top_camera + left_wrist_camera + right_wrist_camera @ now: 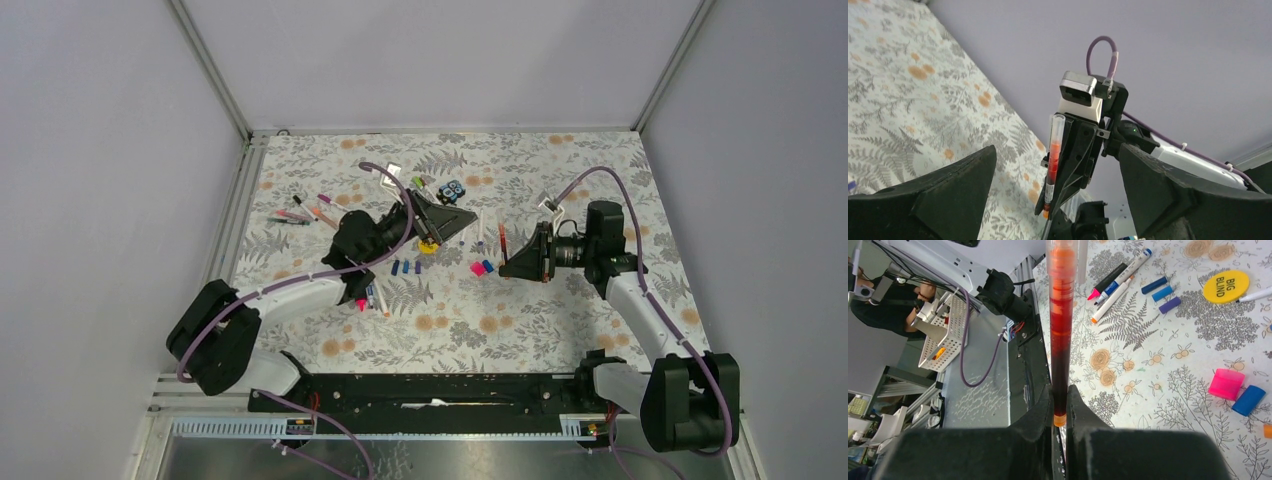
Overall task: Open the pen caps
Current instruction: Open the pen cap from the pen.
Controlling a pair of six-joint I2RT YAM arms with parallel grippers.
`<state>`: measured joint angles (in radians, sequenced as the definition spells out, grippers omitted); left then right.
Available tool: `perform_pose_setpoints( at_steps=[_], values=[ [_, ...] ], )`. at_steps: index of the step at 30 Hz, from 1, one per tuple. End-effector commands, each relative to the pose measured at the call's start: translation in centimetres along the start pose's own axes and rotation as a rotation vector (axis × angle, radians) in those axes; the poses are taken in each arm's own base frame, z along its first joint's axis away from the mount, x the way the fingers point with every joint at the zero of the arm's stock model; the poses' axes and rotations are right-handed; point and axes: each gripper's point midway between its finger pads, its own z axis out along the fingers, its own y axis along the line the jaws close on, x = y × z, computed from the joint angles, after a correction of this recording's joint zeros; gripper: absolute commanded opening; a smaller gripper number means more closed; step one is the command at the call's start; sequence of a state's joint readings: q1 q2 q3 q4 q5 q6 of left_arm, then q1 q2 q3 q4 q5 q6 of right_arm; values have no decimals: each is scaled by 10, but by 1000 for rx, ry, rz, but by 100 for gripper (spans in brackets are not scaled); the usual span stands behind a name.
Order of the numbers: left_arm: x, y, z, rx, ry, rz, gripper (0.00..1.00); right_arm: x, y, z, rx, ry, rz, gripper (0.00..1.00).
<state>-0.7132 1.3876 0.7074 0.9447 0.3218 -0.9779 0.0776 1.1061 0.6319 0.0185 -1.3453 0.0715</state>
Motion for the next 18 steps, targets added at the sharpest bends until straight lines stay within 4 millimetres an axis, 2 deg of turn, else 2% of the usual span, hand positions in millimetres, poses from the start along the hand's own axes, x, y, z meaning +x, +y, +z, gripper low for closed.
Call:
perform_pose_setpoints(
  at_steps=[1, 8, 12, 18],
  values=[
    [0, -14, 17, 23, 59, 20, 99, 12, -8, -2, 29, 31, -44, 0],
    [7, 4, 51, -164, 57, 95, 96, 19, -13, -2, 42, 39, -32, 0],
    [16, 17, 61, -229, 79, 88, 88, 20, -14, -2, 43, 41, -29, 0],
    [28, 21, 70, -253, 119, 91, 70, 20, -15, -2, 44, 41, -26, 0]
  ],
)
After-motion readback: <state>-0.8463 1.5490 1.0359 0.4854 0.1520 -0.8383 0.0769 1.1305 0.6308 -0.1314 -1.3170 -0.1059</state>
